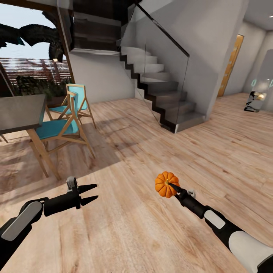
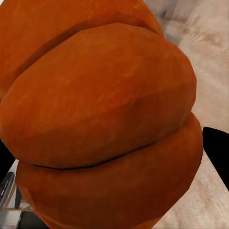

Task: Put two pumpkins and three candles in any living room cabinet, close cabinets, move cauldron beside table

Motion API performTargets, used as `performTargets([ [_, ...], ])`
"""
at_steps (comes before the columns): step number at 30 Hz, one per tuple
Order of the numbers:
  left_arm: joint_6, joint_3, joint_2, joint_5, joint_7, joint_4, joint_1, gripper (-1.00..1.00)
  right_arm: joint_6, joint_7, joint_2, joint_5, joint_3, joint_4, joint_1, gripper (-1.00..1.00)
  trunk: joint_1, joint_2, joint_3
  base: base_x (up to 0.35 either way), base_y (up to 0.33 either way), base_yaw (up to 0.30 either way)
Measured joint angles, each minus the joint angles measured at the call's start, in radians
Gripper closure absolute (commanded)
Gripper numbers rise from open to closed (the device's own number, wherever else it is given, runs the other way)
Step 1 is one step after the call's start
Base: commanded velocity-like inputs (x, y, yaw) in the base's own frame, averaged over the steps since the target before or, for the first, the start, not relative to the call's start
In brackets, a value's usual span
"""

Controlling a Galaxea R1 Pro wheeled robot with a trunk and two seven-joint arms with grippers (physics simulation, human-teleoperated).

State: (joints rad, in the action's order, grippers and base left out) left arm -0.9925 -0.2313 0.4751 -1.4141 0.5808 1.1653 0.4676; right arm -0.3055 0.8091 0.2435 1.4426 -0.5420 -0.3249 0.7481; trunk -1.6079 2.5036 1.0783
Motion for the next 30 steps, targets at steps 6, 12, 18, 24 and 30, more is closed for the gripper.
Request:
performTargets([
  [6,0.0,0.0,0.0,-0.001,0.0,0.0,0.0,-1.0,0.0,0.0,0.0,-0.001,-0.001,0.0,0.0,1.0,0.0,0.0,-0.005,-0.005,0.0,0.243],
  [12,0.0,0.0,0.001,-0.002,0.0,-0.001,0.0,-1.0,0.001,-0.022,0.0,-0.001,-0.001,0.0,0.0,1.0,0.0,0.0,-0.011,0.0,0.0,0.245],
  [18,0.0,0.0,0.001,-0.005,0.0,-0.001,0.0,-1.0,0.001,-0.026,0.004,0.0,0.0,-0.001,0.0,1.0,0.0,0.0,-0.016,0.0,0.0,0.245],
  [24,0.0,0.0,0.0,-0.008,0.0,-0.001,-0.001,-1.0,0.0,-0.027,0.001,-0.002,-0.002,-0.002,0.0,1.0,0.0,0.0,-0.021,0.0,0.0,0.245],
  [30,0.0,-0.001,0.0,-0.01,0.0,-0.001,-0.001,-1.0,0.0,-0.028,0.0,-0.002,-0.002,0.0,0.0,1.0,0.0,0.0,-0.027,0.0,0.0,0.245],
])
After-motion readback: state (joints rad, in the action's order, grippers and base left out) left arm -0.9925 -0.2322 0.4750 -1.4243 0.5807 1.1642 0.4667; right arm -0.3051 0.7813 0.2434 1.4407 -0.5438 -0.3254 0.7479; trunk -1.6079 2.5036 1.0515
